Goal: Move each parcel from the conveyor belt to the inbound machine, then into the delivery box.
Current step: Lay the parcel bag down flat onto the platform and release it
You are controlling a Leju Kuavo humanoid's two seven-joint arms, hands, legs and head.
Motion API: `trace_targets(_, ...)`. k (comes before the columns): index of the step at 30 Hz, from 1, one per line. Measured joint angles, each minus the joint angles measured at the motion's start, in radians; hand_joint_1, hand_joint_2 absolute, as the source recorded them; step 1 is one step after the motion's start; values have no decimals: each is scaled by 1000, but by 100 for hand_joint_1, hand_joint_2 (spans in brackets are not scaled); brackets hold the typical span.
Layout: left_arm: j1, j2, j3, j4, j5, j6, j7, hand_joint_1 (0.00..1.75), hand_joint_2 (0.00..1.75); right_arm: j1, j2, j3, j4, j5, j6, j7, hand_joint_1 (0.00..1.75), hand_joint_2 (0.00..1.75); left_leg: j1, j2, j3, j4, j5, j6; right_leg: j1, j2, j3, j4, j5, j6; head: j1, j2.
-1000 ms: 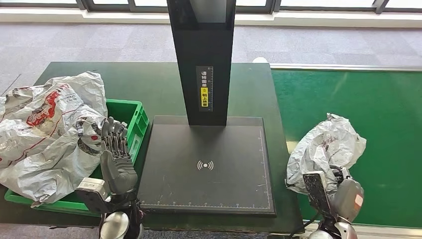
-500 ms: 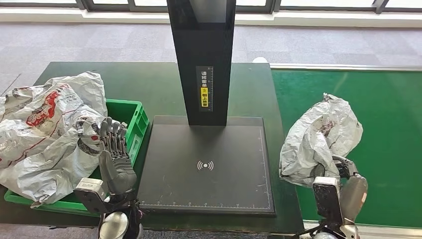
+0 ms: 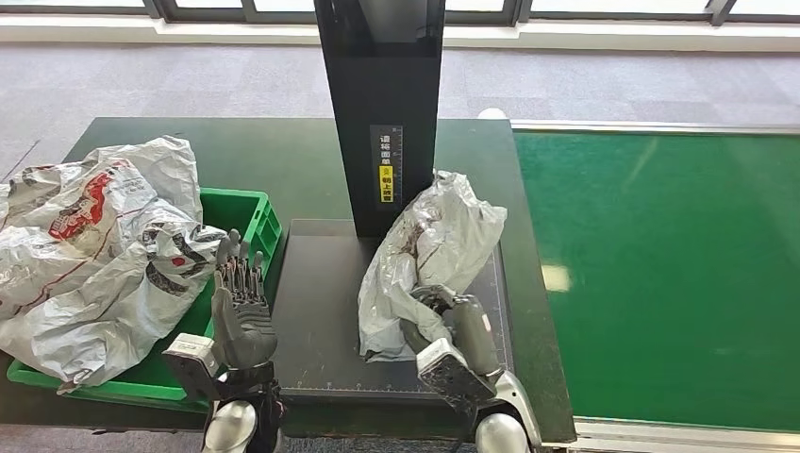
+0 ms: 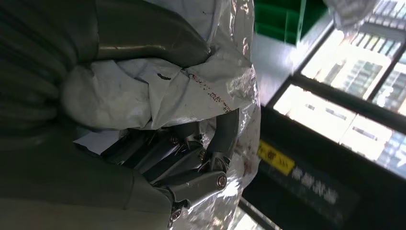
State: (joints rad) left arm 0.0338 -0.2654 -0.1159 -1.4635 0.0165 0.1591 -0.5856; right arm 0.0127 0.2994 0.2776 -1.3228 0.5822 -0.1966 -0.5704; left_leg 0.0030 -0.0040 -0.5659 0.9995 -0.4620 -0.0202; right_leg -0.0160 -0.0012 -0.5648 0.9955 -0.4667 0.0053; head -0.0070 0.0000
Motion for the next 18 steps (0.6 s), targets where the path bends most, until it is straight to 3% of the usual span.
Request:
trace_targets(3, -1, 0, -4, 1, 9, 0, -14, 0, 0, -29, -5, 60, 113, -15, 19, 17, 175, 175, 0, 0, 0, 0, 0, 0, 0, 0, 0, 0, 0, 0, 0, 0)
trace_targets(9, -1, 1, -8, 1, 16, 8, -26, 0, 0, -73, -9, 86, 302, -7, 60, 139, 175, 175, 0, 0, 0, 0, 0, 0, 0, 0, 0, 0, 0, 0, 0, 0)
trace_targets(15, -1, 1, -8, 1, 16, 9, -26, 0, 0, -98, -8, 86, 371, -1, 62, 152, 175, 175, 0, 0, 1, 0, 0, 0, 0, 0, 0, 0, 0, 0, 0, 0)
trace_targets(16, -1, 1, -8, 1, 16, 9, -26, 0, 0, -102, -7, 86, 376, 0, 63, 153, 143, 175, 0, 0, 1, 0, 0, 0, 0, 0, 0, 0, 0, 0, 0, 0)
trace_targets(18, -1, 1, -8, 1, 16, 9, -26, 0, 0, -108, -7, 86, 384, 3, 63, 156, 55, 175, 0, 0, 1, 0, 0, 0, 0, 0, 0, 0, 0, 0, 0, 0)
